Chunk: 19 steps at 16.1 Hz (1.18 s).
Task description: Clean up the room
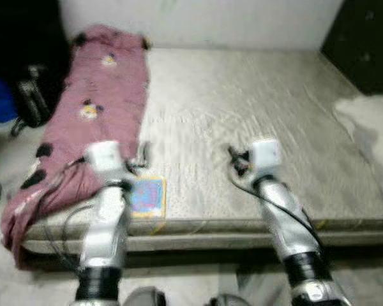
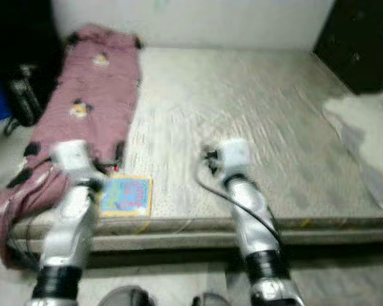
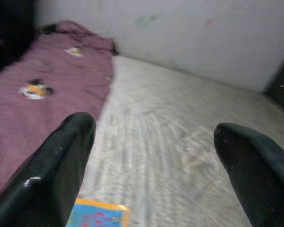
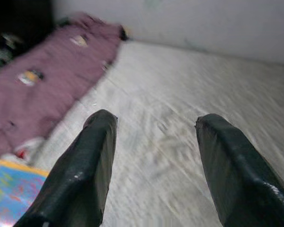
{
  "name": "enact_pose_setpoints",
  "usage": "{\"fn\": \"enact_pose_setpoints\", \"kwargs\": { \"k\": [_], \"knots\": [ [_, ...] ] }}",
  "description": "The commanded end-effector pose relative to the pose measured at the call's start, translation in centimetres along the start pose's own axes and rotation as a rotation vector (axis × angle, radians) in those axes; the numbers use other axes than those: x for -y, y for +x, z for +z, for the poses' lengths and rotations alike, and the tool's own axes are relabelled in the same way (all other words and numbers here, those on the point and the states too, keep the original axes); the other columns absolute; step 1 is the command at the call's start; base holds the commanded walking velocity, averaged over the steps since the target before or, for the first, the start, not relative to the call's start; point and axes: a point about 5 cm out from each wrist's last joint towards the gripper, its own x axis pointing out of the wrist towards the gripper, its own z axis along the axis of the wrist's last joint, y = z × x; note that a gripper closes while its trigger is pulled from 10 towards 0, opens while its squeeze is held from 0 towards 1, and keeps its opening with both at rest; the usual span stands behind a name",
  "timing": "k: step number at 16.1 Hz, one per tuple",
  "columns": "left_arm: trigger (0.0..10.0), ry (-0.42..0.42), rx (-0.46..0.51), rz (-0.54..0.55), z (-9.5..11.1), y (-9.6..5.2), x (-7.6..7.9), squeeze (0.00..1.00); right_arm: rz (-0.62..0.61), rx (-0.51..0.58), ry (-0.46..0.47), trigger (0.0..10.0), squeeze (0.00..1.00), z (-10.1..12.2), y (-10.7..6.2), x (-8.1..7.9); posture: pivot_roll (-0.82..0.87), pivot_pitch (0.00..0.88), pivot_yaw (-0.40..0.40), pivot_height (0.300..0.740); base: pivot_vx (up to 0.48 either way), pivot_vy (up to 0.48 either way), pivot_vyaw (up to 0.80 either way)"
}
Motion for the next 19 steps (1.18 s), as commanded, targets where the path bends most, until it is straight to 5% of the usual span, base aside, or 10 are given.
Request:
{"fn": "enact_pose_setpoints", "kwargs": {
  "k": [1, 11, 19],
  "knots": [
    [10.0, 0.017, 0.014, 0.008, 0.55, 0.15, -0.52, 0.00, 0.017, 0.030, 0.007, 10.0, 0.00, 0.80, 0.29, -0.52, 0.03, 0.000, -0.047, 0.740, 0.000, 0.480, 0.00],
    [10.0, 0.011, 0.033, 0.012, 0.84, 0.24, -0.46, 0.00, 0.026, 0.023, 0.004, 10.0, 0.00, 0.83, 0.50, -0.56, 0.03, 0.000, -0.051, 0.740, 0.000, 0.465, 0.00],
    [10.0, 0.021, 0.061, -0.018, 1.21, 0.16, -0.42, 0.00, 0.022, 0.032, 0.006, 10.0, 0.00, 0.97, 0.63, -0.71, 0.03, 0.000, -0.044, 0.740, 0.172, 0.000, -0.10]
  ]
}}
